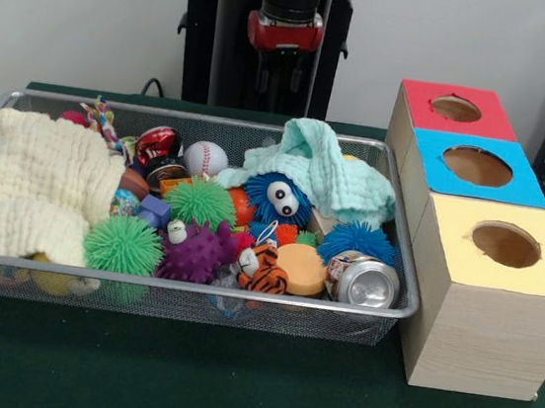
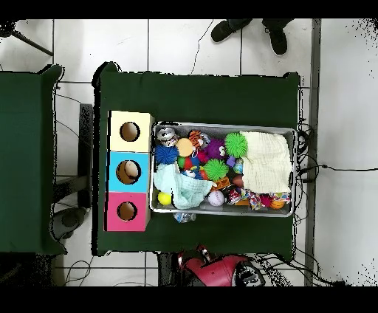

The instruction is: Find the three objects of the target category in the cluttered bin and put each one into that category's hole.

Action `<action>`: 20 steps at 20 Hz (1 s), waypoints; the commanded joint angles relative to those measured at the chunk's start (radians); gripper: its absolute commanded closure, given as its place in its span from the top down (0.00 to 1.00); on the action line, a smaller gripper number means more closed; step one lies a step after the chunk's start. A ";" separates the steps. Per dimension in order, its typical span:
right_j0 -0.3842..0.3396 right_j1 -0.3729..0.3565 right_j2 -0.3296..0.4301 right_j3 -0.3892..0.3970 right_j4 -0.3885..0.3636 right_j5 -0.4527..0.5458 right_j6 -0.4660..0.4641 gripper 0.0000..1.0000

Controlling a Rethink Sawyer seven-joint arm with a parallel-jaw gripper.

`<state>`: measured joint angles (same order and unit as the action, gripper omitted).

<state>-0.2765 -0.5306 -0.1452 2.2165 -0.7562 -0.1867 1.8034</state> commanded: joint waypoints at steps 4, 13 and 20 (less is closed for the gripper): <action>-0.006 0.022 0.067 -0.037 0.056 0.043 0.140 1.00; 0.035 0.061 0.035 -0.058 0.070 0.005 0.151 1.00; 0.086 0.235 -0.034 -0.141 0.091 -0.161 0.161 1.00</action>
<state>-0.2081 -0.4530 -0.1772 2.2227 -0.7365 -0.2015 1.8034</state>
